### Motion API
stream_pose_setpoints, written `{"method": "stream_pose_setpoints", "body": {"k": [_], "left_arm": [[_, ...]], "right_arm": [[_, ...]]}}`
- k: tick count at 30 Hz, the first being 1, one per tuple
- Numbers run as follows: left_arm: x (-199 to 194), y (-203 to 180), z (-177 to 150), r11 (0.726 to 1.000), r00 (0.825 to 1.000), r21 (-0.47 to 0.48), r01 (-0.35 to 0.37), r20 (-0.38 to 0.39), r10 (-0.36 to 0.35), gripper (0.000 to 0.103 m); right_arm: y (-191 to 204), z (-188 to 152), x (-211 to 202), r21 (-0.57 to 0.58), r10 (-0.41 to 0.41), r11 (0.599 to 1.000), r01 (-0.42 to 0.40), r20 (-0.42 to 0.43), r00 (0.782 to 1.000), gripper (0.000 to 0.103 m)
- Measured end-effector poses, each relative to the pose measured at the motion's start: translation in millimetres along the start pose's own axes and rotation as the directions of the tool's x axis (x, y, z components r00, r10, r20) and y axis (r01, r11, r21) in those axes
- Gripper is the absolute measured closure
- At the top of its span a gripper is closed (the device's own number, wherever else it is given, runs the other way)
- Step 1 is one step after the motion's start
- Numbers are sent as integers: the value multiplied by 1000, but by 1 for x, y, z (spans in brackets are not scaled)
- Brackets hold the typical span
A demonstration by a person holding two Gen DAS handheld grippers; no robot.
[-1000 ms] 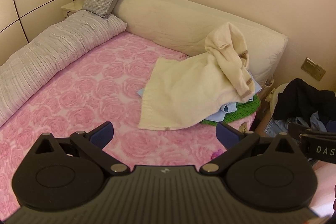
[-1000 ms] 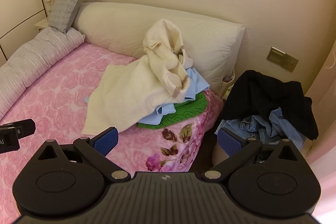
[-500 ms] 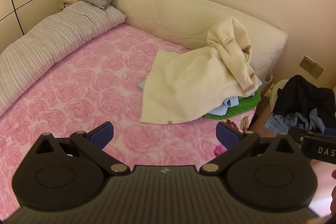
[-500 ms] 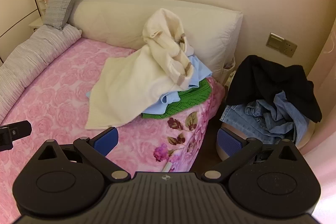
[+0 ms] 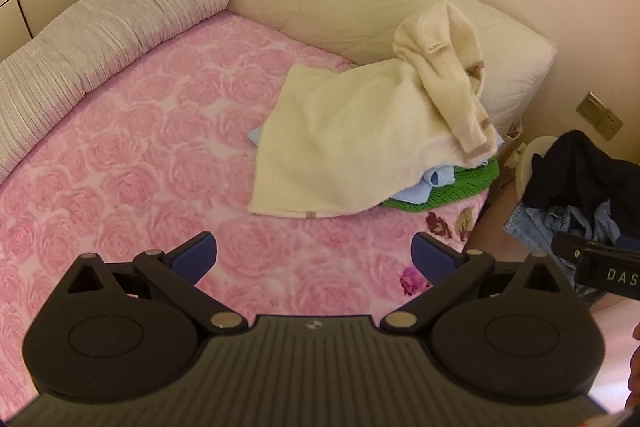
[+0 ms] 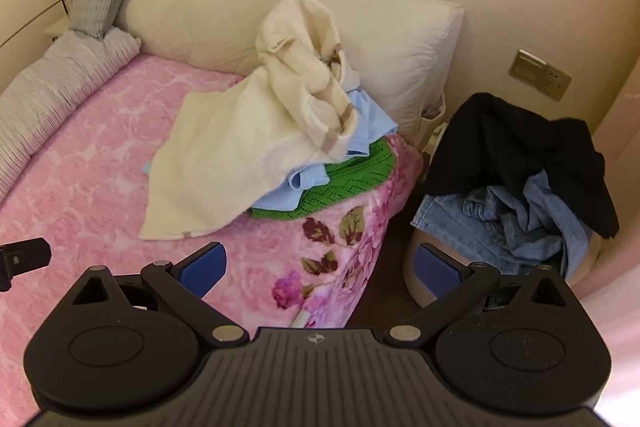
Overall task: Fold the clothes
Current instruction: 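Move both grippers toward the crumpled cream sweater on the clothes pile, then grasp the cream sweater with both grippers and lift it off the pile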
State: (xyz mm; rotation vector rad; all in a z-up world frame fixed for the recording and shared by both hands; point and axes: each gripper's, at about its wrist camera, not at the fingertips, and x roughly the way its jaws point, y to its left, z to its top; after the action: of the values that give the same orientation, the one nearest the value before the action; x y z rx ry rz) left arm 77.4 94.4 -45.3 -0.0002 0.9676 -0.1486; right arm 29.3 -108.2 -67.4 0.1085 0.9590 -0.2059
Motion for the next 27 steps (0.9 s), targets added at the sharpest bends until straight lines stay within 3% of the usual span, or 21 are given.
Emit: {"method": "stream_pose_setpoints", "body": {"k": [5, 9, 13, 20, 24, 27], "left_arm": [[33, -8, 17, 1000, 1000, -22, 0, 7, 0, 1], [70, -24, 30, 1000, 999, -11, -27, -32, 27, 1], [110, -36, 38, 999, 996, -31, -17, -88, 15, 1], [163, -61, 69, 999, 988, -7, 32, -150, -33, 8], [190, -69, 90, 999, 984, -8, 43, -175, -44, 12], [211, -73, 103, 998, 980, -19, 54, -193, -56, 21]], "right_arm": [[-8, 19, 30, -29, 33, 999, -33, -4, 999, 0], [-17, 37, 56, -55, 62, 997, -61, 8, 998, 0], [-28, 58, 89, -59, 76, 995, -77, -32, 997, 1], [-65, 76, 141, 133, 162, 980, -150, -87, 983, 14], [-87, 84, 170, 251, 213, 951, -181, -108, 971, 20], [-103, 90, 192, 337, 252, 920, -200, -119, 960, 23]]}}
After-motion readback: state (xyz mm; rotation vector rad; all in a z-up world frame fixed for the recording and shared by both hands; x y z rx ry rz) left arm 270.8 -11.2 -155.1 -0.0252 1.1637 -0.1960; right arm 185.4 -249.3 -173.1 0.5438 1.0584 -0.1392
